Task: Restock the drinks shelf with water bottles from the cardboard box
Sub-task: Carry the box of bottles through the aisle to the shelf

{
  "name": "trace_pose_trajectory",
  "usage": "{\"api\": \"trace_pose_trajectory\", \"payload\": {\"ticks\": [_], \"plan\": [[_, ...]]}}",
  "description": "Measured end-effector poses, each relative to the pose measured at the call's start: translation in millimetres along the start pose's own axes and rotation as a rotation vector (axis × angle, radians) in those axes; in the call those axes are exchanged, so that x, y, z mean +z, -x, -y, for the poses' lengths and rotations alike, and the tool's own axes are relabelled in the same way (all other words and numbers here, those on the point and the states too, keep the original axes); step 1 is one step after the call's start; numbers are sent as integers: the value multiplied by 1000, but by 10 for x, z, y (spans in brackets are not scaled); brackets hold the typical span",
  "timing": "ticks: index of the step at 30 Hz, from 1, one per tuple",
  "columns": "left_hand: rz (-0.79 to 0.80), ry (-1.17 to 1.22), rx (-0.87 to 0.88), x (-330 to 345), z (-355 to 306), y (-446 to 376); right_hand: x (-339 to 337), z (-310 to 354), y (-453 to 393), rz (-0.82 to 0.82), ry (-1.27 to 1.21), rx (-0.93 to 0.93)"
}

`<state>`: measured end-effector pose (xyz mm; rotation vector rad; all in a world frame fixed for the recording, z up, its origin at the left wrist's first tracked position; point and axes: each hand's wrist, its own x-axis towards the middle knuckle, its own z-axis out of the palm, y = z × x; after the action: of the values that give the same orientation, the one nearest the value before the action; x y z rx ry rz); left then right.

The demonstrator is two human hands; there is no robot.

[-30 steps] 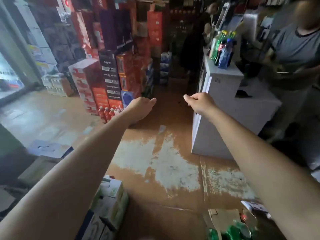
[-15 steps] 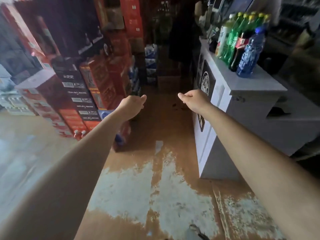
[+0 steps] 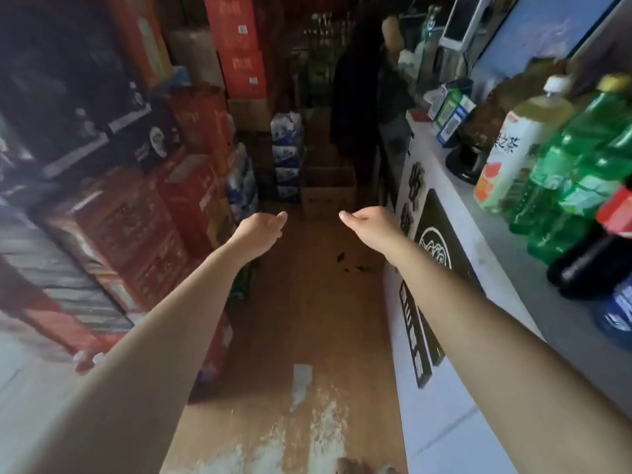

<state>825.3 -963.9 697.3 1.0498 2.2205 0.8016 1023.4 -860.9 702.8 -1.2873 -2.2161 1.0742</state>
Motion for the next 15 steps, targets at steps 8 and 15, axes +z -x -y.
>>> {"api": "trace_pose_trajectory", "payload": {"ticks": [8, 15], "plan": [[-19, 13, 16, -130, -492, -2302, -146, 26, -2285, 1, -14, 0], [64, -40, 15, -231, -827, -4524, -156, -89, -4420, -29, -76, 67]]}}
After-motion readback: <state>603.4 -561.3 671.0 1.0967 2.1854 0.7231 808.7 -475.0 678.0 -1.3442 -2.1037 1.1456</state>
